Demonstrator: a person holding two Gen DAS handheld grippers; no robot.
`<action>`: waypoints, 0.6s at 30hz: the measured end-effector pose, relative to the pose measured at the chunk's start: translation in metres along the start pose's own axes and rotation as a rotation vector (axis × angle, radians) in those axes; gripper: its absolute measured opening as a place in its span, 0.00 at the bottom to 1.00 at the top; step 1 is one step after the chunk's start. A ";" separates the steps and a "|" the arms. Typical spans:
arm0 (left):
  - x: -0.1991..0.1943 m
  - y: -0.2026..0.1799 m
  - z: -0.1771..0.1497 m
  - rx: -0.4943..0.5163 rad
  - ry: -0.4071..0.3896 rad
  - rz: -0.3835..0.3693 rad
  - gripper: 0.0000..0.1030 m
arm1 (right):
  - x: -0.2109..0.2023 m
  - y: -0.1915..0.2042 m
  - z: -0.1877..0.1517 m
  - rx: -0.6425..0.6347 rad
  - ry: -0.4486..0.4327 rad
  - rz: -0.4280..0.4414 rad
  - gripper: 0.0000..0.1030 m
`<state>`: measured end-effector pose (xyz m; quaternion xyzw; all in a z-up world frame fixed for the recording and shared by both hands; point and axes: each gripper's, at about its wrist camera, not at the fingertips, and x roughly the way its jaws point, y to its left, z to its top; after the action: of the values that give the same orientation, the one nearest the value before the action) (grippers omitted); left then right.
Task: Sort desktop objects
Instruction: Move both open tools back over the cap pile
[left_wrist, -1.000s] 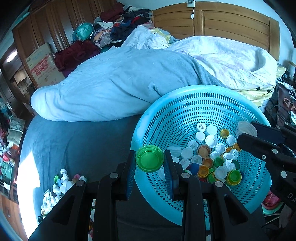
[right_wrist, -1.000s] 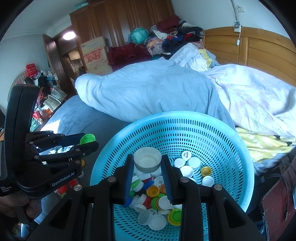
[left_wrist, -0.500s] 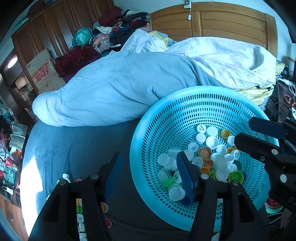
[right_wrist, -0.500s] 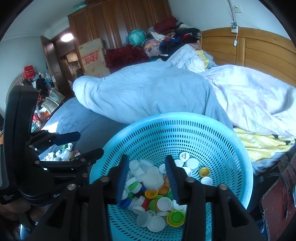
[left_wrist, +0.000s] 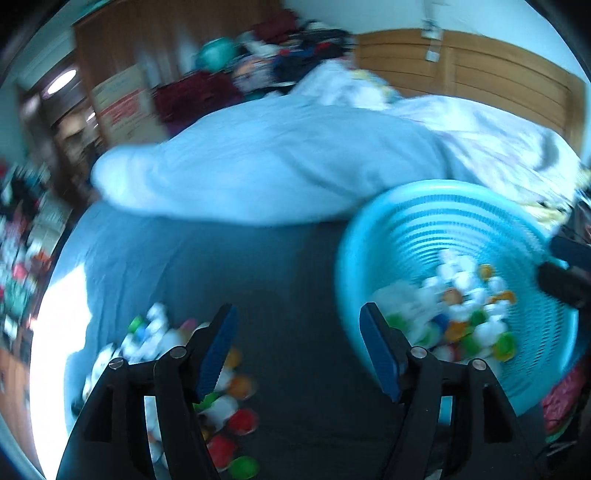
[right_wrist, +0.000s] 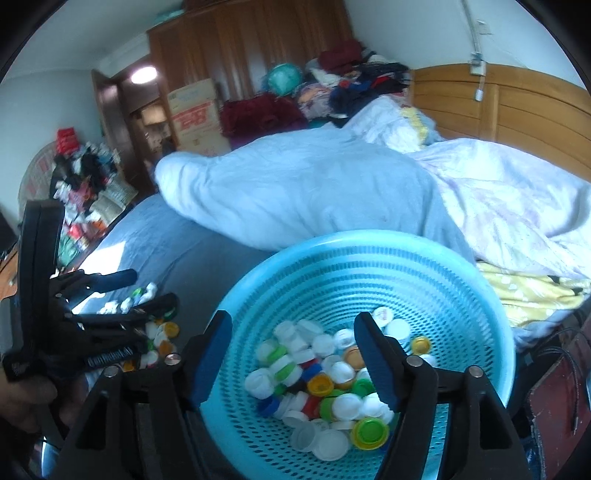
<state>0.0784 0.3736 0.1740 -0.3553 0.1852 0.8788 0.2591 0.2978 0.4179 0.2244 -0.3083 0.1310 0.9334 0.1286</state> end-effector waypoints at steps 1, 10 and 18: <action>0.002 0.020 -0.011 -0.041 0.015 0.018 0.61 | 0.003 0.007 -0.001 -0.012 0.007 0.012 0.72; -0.007 0.180 -0.131 -0.308 0.043 0.272 0.61 | 0.028 0.082 -0.013 -0.143 0.071 0.129 0.76; 0.010 0.268 -0.226 -0.552 0.092 0.335 0.61 | 0.046 0.126 -0.025 -0.232 0.134 0.157 0.80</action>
<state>0.0341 0.0476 0.0508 -0.4162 0.0075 0.9092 -0.0039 0.2352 0.2998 0.1980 -0.3713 0.0545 0.9269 0.0096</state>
